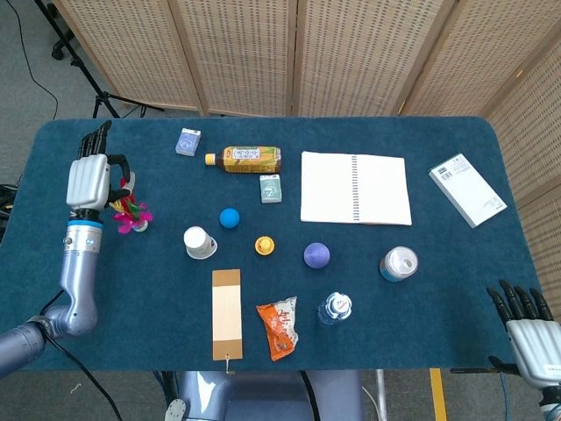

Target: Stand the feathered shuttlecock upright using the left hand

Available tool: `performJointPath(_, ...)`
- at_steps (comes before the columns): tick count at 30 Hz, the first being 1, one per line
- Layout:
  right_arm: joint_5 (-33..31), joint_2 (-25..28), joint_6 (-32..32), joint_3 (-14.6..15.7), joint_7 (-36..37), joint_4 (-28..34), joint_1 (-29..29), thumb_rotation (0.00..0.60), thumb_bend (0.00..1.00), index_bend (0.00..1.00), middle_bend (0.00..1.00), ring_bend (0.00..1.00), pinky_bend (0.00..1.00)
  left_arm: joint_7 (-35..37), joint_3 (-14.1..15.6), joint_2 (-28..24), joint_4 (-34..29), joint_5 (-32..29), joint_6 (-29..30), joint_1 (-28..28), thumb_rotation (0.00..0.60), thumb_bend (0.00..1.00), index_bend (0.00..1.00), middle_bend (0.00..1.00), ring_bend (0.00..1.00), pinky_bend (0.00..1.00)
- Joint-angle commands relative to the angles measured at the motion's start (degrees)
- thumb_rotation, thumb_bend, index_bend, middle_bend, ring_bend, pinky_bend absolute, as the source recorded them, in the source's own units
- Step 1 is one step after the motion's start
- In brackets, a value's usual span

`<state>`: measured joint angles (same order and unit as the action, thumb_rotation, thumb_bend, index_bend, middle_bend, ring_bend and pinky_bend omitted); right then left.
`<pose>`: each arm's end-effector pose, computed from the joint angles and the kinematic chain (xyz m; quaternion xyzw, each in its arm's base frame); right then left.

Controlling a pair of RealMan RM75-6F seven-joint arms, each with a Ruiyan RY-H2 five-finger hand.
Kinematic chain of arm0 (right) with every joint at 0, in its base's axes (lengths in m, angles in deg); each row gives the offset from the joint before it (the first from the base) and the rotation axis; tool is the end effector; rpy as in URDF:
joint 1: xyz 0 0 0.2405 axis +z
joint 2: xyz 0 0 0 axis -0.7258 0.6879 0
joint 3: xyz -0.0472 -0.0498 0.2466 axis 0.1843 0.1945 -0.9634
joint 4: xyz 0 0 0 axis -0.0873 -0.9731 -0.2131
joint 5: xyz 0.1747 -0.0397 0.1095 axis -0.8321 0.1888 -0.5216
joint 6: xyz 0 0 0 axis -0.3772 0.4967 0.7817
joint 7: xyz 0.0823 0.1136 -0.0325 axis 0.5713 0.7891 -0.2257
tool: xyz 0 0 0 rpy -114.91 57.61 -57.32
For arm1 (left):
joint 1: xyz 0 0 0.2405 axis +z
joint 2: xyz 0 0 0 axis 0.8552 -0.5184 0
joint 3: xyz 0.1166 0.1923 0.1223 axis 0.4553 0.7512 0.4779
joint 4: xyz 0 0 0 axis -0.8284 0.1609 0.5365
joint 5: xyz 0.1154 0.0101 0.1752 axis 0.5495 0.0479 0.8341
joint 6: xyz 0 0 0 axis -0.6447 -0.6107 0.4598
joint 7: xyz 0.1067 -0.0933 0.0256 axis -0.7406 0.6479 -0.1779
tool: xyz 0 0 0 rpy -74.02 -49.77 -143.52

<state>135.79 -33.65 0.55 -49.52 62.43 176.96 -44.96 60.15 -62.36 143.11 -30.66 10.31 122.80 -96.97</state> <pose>-0.2951 -0.1356 0.1849 0.6748 -0.3730 0.2021 0.6039 -0.1931 0.4114 0.1164 -0.5255 -0.4090 -0.4975 0.5559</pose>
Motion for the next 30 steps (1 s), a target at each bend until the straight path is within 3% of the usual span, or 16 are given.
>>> performJointPath(1,-0.03,-0.01,-0.04,-0.01,-0.02,-0.01,0.02,0.600,0.00,0.00,0.00,0.00,0.00,1.40,-0.56,-3.70,-4.83,2.08,1.33,1.11,0.600,0.30,0.11,0.00,0.00,0.00)
performJointPath(3,-0.12,0.02,0.02,-0.04,-0.04,0.03,0.00,0.600,0.00,0.00,0.00,0.00,0.00,0.78,0.33,-5.98,-7.59,3.73,2.24,2.18,0.600,0.29,0.05,0.00,0.00,0.00)
performJointPath(6,-0.16,0.18,0.29,-0.18,0.16,0.16,-0.05,0.600,0.00,0.00,0.00,0.00,0.00,-2.17,4.38,-12.08,-14.35,8.37,4.17,5.77,0.600,0.28,0.00,0.00,0.00,0.00)
performJointPath(14,-0.10,0.39,0.75,-0.46,0.59,0.43,-0.07,0.600,0.00,0.00,0.00,0.00,0.00,-9.06,13.54,-23.41,-28.17,15.90,8.68,14.13,0.600,0.15,0.00,0.00,0.00,0.00)
performJointPath(20,-0.15,0.71,1.50,-0.74,1.06,0.53,-0.30,0.600,0.00,0.00,0.00,0.00,0.00,-12.41,21.98,-24.69,-28.80,25.97,16.20,21.84,0.600,0.03,0.00,0.00,0.00,0.00)
performJointPath(27,-1.89,0.74,1.56,-1.50,1.38,-0.14,-0.21,0.600,0.00,0.00,0.00,0.00,0.00,-14.97,28.51,-23.30,-27.15,27.90,16.01,26.83,0.600,0.00,0.00,0.00,0.00,0.00)
performJointPath(30,-2.73,0.70,1.36,-1.74,1.36,-0.45,-0.12,0.600,0.00,0.00,0.00,0.00,0.00,-13.99,29.31,-21.82,-26.15,27.28,15.31,27.76,0.600,0.00,0.00,0.00,0.00,0.00)
